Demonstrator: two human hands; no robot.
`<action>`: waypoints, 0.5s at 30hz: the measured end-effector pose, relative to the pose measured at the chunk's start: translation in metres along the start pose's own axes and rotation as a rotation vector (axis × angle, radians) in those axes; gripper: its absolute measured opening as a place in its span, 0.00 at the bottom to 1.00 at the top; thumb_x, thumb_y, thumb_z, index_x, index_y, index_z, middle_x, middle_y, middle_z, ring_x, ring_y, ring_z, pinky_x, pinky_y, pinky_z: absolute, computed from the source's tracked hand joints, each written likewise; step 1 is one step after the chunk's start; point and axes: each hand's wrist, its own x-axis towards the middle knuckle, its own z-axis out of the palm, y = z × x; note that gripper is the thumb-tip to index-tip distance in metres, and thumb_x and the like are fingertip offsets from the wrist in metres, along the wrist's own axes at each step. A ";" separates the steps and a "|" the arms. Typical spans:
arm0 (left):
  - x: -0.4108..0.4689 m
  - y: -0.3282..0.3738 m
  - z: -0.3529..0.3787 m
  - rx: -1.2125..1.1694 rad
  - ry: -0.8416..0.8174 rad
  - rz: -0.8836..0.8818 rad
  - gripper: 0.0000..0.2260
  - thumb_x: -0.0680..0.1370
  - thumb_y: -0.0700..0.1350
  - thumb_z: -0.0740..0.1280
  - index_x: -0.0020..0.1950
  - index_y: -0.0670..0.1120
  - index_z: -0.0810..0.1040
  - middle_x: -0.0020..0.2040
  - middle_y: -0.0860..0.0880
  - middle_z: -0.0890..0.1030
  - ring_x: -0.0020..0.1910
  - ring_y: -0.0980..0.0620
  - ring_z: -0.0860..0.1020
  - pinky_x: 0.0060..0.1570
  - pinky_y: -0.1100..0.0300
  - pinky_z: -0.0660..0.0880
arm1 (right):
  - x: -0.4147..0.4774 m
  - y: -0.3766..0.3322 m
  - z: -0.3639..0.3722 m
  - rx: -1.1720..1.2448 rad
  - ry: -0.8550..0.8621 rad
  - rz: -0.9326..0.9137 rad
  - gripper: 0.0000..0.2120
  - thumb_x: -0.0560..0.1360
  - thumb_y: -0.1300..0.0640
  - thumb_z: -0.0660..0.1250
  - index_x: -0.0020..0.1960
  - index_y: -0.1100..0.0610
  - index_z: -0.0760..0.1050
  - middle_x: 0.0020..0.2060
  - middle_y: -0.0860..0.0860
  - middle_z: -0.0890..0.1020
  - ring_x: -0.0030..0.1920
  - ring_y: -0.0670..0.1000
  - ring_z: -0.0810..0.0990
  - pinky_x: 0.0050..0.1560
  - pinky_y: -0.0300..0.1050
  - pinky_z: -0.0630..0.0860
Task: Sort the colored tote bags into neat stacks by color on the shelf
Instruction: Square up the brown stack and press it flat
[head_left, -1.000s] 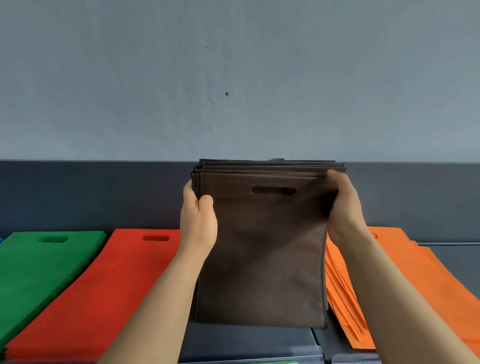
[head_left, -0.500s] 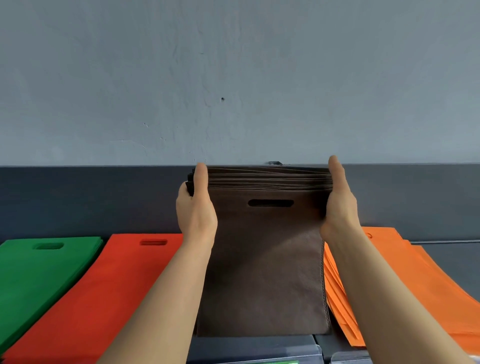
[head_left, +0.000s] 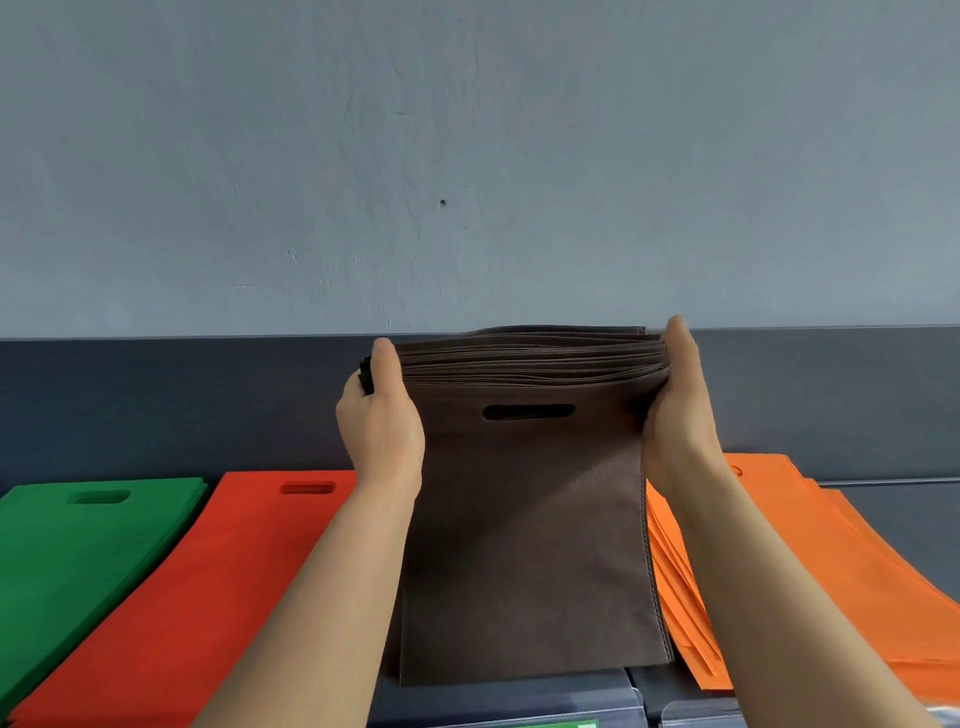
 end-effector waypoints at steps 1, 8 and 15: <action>0.002 0.000 -0.001 0.004 0.016 -0.003 0.15 0.79 0.57 0.59 0.36 0.51 0.68 0.35 0.55 0.71 0.34 0.59 0.69 0.36 0.64 0.66 | -0.002 0.000 -0.003 0.020 -0.108 -0.060 0.27 0.71 0.36 0.65 0.62 0.52 0.76 0.58 0.48 0.81 0.60 0.48 0.78 0.57 0.43 0.76; 0.009 0.008 0.003 0.027 0.027 -0.027 0.18 0.78 0.62 0.57 0.37 0.50 0.69 0.35 0.53 0.71 0.34 0.57 0.70 0.34 0.61 0.66 | 0.006 0.005 -0.017 -0.375 -0.281 -0.293 0.37 0.61 0.59 0.79 0.65 0.55 0.66 0.58 0.51 0.80 0.59 0.50 0.78 0.63 0.55 0.73; 0.010 0.024 0.006 -0.026 -0.071 -0.030 0.17 0.76 0.58 0.66 0.36 0.47 0.68 0.32 0.54 0.68 0.32 0.58 0.67 0.35 0.63 0.64 | 0.019 -0.006 -0.010 -0.319 -0.173 -0.310 0.32 0.61 0.58 0.75 0.63 0.57 0.70 0.55 0.53 0.81 0.55 0.51 0.81 0.59 0.54 0.76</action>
